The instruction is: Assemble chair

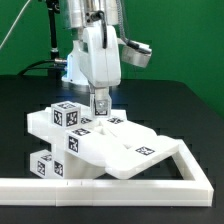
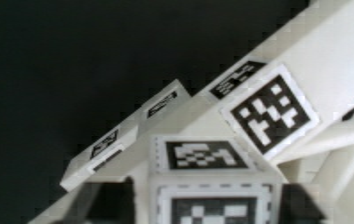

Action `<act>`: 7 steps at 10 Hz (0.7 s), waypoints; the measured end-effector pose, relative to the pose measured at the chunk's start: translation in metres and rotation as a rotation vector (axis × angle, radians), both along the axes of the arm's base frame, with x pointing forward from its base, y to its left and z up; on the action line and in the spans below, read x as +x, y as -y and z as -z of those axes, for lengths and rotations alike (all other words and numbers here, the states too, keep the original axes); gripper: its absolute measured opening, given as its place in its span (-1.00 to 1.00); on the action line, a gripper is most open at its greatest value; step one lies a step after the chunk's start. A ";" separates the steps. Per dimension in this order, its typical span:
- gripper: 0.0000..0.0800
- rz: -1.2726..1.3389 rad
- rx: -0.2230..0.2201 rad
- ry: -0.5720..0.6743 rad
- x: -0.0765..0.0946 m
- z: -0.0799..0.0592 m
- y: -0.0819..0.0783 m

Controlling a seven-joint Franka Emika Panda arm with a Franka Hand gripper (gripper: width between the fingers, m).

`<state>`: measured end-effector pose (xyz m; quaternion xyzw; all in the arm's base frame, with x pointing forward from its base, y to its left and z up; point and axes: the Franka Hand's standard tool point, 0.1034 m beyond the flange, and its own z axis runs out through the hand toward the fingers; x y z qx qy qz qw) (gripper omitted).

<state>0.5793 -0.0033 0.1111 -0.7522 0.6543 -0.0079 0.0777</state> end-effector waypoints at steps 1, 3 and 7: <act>0.10 -0.117 -0.015 0.010 0.000 0.000 0.001; 0.59 -0.449 -0.060 0.049 0.005 -0.003 0.005; 0.62 -0.854 -0.138 0.074 0.004 -0.002 -0.005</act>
Offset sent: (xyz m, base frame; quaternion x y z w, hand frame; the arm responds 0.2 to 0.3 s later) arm 0.0090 0.0166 0.0016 -0.0137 -0.0116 -0.3718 0.9282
